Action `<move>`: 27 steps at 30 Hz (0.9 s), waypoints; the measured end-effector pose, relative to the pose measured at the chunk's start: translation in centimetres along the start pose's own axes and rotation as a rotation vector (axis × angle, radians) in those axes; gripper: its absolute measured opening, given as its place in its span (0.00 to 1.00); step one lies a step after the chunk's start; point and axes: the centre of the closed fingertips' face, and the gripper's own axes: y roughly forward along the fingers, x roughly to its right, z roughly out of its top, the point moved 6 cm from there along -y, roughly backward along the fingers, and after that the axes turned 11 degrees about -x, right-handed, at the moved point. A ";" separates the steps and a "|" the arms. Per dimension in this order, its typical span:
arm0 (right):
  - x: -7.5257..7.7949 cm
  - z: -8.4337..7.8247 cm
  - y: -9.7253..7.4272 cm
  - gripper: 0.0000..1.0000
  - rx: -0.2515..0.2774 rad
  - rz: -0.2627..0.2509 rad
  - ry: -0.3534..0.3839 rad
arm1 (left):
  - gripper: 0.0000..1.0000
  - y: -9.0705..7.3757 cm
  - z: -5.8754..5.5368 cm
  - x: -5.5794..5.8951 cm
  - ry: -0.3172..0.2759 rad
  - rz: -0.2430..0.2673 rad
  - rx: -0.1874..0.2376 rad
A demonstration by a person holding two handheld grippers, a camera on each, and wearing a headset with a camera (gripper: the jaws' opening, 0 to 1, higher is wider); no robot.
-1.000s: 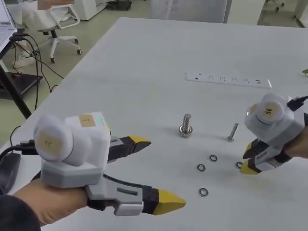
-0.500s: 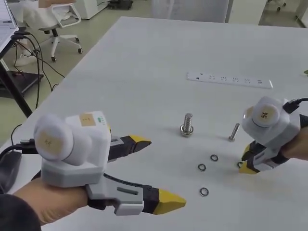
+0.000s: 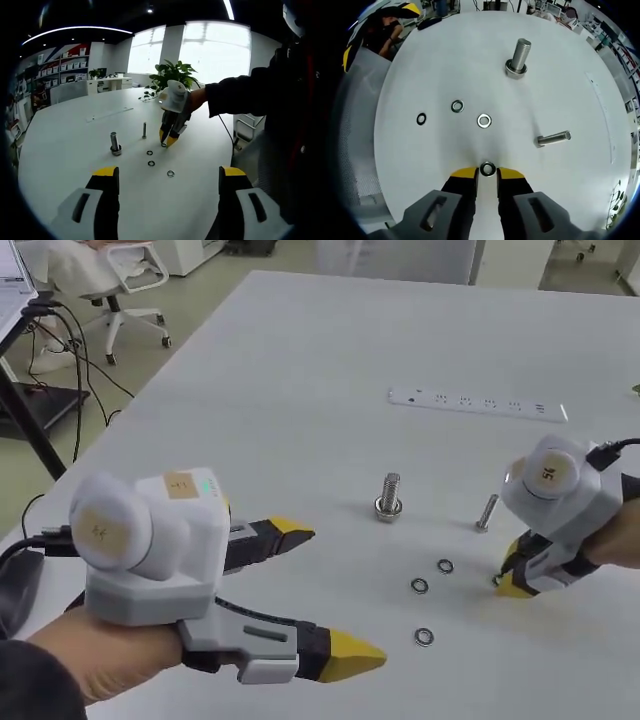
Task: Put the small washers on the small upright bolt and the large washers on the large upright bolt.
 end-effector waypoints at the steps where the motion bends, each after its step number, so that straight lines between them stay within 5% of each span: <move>1: 0.0 0.0 0.0 0.16 -0.001 0.002 0.005 | 0.81 0.0 0.0 0.0 0.000 0.000 0.000; 27: 0.0 0.1 -0.1 0.14 -0.016 -0.016 -0.029 | 0.81 -0.1 -0.1 -0.2 -0.005 0.000 0.004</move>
